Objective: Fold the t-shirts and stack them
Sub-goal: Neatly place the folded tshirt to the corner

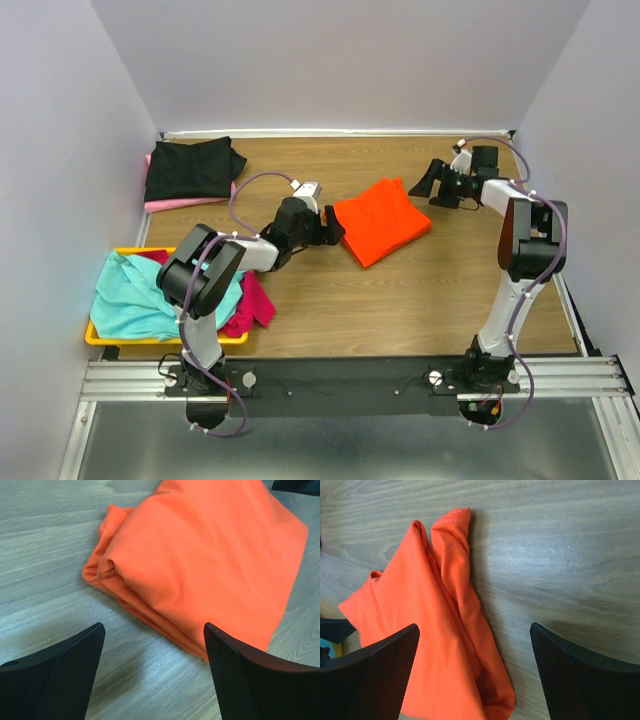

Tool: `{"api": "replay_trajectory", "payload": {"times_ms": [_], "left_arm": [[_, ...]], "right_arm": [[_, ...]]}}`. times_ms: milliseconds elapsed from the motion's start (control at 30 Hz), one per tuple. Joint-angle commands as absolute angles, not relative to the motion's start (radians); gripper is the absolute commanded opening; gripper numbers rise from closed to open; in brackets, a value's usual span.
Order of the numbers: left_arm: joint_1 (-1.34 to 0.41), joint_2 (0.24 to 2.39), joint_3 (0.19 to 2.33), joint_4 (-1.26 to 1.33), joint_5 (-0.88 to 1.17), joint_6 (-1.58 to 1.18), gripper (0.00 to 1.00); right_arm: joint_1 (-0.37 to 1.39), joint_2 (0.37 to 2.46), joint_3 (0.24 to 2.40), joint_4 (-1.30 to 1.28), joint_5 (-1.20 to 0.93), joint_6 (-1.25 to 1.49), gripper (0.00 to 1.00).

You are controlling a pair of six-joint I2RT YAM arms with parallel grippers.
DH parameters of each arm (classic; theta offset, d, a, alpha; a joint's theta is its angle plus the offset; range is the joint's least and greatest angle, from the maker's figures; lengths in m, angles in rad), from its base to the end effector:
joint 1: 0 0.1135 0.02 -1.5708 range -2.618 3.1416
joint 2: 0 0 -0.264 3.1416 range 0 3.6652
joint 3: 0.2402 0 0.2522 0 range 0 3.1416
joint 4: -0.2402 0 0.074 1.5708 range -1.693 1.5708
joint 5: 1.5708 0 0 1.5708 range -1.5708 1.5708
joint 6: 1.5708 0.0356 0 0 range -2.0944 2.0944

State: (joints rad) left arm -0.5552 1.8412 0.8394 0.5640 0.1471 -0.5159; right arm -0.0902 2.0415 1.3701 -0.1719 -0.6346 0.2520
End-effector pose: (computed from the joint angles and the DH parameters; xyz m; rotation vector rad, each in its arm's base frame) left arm 0.3133 -0.2005 0.1476 0.1397 2.0985 -0.8150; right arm 0.4372 -0.0184 0.1667 0.1102 2.3570 0.8384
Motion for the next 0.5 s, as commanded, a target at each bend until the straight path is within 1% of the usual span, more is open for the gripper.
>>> {"api": "replay_trajectory", "payload": {"times_ms": [0,300,467], "left_arm": [[-0.563,1.856,0.85,0.546,0.12,-0.505,0.87],[-0.574,1.882,0.842,0.546,0.153,-0.535,0.88],[-0.584,1.859,0.824,0.555,0.152,-0.555,0.88]], "right_arm": [[-0.094,2.053,1.335,-0.167,-0.678,0.241,0.98],[-0.094,2.046,1.299,-0.169,-0.6,0.259,0.98],[-0.091,2.069,1.286,-0.17,-0.615,0.279,0.92]]}}
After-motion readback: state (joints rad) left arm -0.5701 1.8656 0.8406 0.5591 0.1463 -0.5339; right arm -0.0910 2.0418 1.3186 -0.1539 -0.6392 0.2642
